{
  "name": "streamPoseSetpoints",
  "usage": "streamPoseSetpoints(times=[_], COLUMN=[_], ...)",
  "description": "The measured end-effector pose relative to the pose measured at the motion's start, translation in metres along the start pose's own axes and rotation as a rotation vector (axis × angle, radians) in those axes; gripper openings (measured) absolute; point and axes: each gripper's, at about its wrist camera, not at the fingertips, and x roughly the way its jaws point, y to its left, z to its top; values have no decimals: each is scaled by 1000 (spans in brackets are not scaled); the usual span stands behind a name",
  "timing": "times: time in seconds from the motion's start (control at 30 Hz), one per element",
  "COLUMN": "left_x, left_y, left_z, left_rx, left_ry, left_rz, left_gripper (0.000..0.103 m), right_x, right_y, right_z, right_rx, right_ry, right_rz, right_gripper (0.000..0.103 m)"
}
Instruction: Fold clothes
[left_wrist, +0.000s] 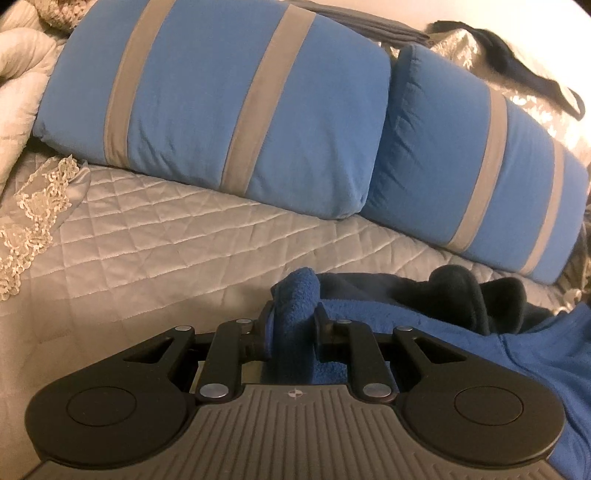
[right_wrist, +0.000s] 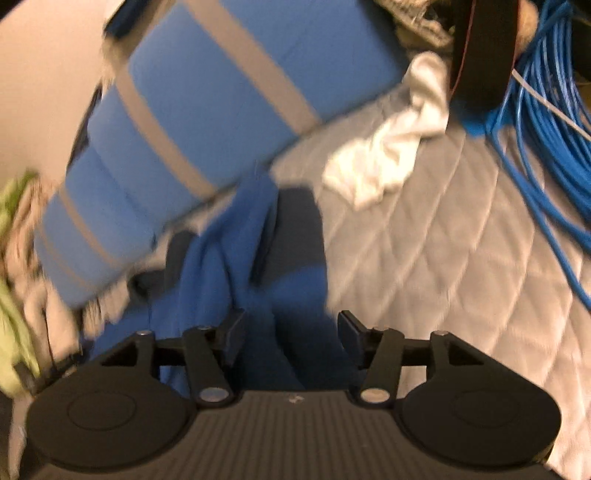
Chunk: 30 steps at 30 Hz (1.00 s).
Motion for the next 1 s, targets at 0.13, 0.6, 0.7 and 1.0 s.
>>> streamPoseSetpoints(times=[0.13,0.6,0.7,1.0], left_x=[5,14,15,18], left_y=[-2,-13,-14,-10], left_z=[1,-1,-1,-3], left_rx=[3,26,35,3], left_ry=[11,34,36,45], left_rz=[20,107,106,89], left_gripper=[20,20,20,21], right_x=[-8,-86,-82,3], right_y=[-1,-28,-29,-12], right_z=[-15,-24,-14,36], right_rx=[-14,68,72,99], right_ry=[1,-171,-189,-134], right_rz=[22,-135,-68,49], right_gripper=[8,1,18,62])
